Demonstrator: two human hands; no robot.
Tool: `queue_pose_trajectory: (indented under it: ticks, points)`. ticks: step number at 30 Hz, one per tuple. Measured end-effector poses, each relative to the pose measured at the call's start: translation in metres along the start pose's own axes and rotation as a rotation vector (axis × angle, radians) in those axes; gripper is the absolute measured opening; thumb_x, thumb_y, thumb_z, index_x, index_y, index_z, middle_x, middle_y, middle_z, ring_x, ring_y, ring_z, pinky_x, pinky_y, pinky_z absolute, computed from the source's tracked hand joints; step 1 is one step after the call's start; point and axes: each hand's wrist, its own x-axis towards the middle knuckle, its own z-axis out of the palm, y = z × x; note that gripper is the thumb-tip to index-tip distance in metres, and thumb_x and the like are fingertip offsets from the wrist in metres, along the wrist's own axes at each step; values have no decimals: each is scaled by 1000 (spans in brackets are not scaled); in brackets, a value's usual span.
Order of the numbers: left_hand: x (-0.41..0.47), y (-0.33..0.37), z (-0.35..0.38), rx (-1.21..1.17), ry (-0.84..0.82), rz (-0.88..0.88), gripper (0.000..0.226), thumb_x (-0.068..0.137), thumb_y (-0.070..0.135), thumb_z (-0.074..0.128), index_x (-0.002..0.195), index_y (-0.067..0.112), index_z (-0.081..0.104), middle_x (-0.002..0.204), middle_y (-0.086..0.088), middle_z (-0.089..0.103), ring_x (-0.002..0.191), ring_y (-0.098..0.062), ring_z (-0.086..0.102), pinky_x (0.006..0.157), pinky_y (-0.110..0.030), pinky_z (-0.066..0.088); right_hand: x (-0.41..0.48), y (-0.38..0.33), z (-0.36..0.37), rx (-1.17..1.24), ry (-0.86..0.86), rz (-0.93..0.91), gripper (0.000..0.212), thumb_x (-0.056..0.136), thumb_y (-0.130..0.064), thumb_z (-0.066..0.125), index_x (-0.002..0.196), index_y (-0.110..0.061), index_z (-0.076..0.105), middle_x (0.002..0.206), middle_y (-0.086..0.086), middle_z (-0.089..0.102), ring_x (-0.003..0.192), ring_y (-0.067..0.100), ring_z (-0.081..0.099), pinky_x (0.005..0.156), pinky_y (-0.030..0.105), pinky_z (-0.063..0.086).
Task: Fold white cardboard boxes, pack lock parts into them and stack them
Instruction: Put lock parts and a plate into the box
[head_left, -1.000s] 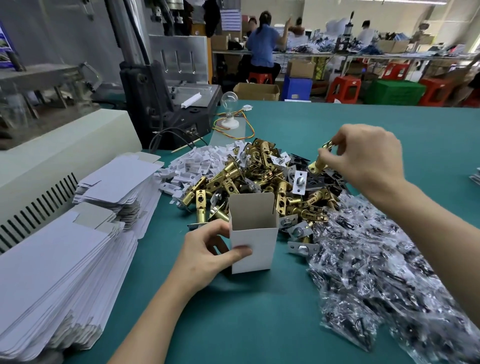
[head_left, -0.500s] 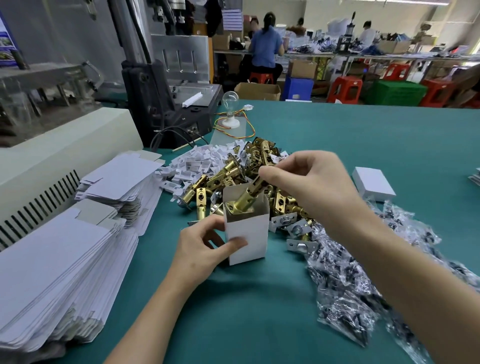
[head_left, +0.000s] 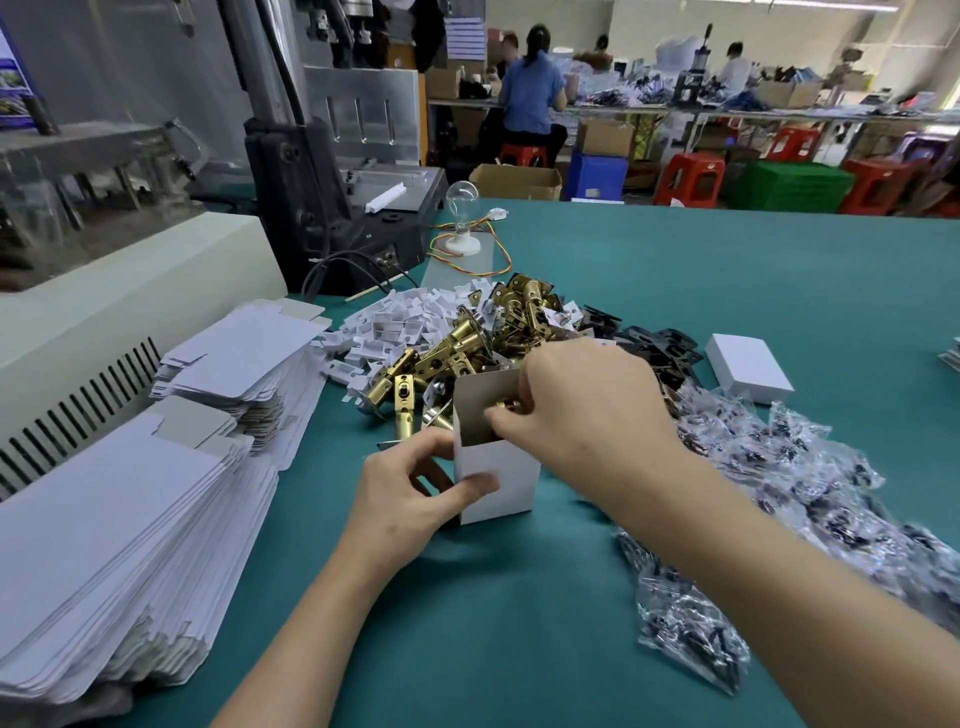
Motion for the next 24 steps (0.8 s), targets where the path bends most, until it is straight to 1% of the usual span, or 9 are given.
queue_pose_trajectory:
  ticks: [3, 6, 9, 12, 15, 17, 19, 21, 24]
  points:
    - [0, 0, 0, -1, -7, -4, 32, 72, 59, 85, 95, 39, 75, 85, 12, 73, 66, -8, 59, 58, -20, 47, -3, 1, 7, -74, -4, -38, 48, 92, -43, 58, 60, -18, 32, 60, -4, 35, 54, 15, 28, 64, 31, 25]
    - [0, 0, 0, -9, -11, -14, 33, 71, 59, 84, 98, 40, 76, 89, 11, 76, 67, -9, 60, 58, -21, 48, -7, 7, 14, 18, 85, -46, 38, 93, -50, 59, 68, -22, 53, 65, -8, 48, 68, 22, 47, 73, 36, 28]
    - [1, -1, 0, -17, -5, -25, 33, 71, 60, 84, 98, 42, 77, 92, 12, 77, 67, -8, 59, 59, -21, 49, -13, 19, 24, 438, 335, -38, 17, 92, -38, 70, 81, -26, 66, 72, -13, 58, 73, 12, 56, 67, 35, 40]
    - [2, -2, 1, -12, 5, -17, 32, 71, 59, 83, 99, 43, 77, 93, 13, 77, 66, -6, 57, 59, -23, 49, -18, 27, 51, 840, 528, 42, 17, 94, -40, 69, 89, -24, 65, 85, -11, 64, 84, 9, 61, 75, 31, 49]
    - [1, -1, 2, 16, 25, 9, 33, 73, 60, 79, 102, 44, 75, 92, 15, 77, 65, -4, 57, 59, -27, 51, -26, 22, 84, 1099, 379, 131, 56, 89, -69, 56, 125, -27, 55, 108, -15, 63, 104, 9, 62, 88, 26, 50]
    - [0, 0, 2, -5, 35, 51, 35, 83, 64, 71, 105, 38, 76, 92, 11, 76, 68, -10, 62, 60, -34, 55, -29, 19, 99, 1149, 272, 108, 72, 83, -84, 49, 138, -38, 45, 117, -23, 61, 112, 1, 60, 87, 15, 47]
    - [-2, 1, 2, -86, 105, 108, 39, 96, 58, 57, 112, 28, 75, 93, 7, 75, 66, -14, 65, 59, -26, 53, -27, 19, 107, 1174, 233, 56, 64, 87, -80, 49, 139, -45, 43, 123, -32, 59, 117, -6, 58, 88, 11, 45]
    - [1, 5, -2, -133, 260, 105, 40, 100, 53, 46, 113, 26, 72, 96, 6, 74, 61, -14, 63, 58, -16, 46, -26, 19, 110, 1209, 215, 19, 52, 94, -68, 51, 138, -41, 46, 126, -29, 62, 119, -2, 60, 92, 17, 49]
    - [25, 9, -17, -60, 507, 11, 25, 102, 45, 49, 102, 30, 69, 95, 15, 72, 62, -8, 64, 57, -11, 45, -27, 16, 115, 1239, 182, -48, 32, 103, -56, 48, 125, -33, 55, 110, -17, 70, 94, 5, 70, 73, 13, 49]
